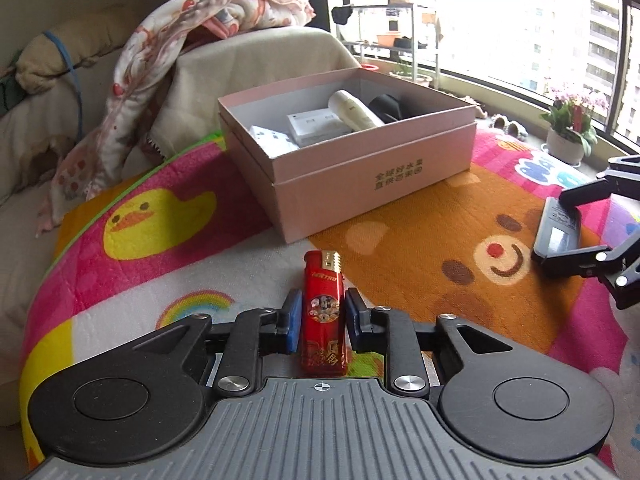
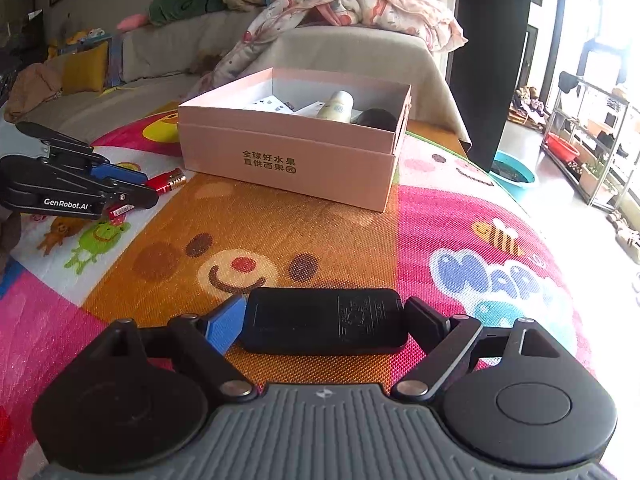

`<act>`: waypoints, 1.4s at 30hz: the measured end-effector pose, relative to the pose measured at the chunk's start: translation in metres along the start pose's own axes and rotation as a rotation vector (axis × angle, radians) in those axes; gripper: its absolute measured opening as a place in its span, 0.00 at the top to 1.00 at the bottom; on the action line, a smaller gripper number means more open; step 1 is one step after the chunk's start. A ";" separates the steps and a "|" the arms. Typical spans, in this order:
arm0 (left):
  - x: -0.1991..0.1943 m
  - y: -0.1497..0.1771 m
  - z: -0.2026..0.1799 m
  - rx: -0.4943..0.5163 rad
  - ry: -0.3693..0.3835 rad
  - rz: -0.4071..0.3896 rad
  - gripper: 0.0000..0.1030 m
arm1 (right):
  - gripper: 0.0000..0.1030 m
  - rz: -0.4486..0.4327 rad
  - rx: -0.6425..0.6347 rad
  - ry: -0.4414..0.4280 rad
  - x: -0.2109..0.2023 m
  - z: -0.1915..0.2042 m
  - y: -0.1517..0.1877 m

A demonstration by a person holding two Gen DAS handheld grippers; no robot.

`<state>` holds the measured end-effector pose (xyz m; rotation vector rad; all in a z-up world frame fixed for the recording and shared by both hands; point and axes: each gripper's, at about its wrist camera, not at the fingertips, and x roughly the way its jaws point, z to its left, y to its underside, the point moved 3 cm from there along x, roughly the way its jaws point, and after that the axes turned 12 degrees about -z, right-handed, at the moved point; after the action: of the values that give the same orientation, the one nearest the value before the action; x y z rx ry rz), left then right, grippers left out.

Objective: Organize rigid objects

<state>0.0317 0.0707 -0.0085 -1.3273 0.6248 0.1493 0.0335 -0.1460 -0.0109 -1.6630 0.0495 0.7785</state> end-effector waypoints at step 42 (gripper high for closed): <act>-0.029 0.021 0.018 -0.227 -0.232 0.044 0.73 | 0.14 0.021 0.130 0.076 0.017 -0.013 -0.007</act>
<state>0.0045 0.0999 -0.0101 -1.4885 0.4493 0.4134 0.0559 -0.1496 -0.0133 -1.5698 0.1680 0.7123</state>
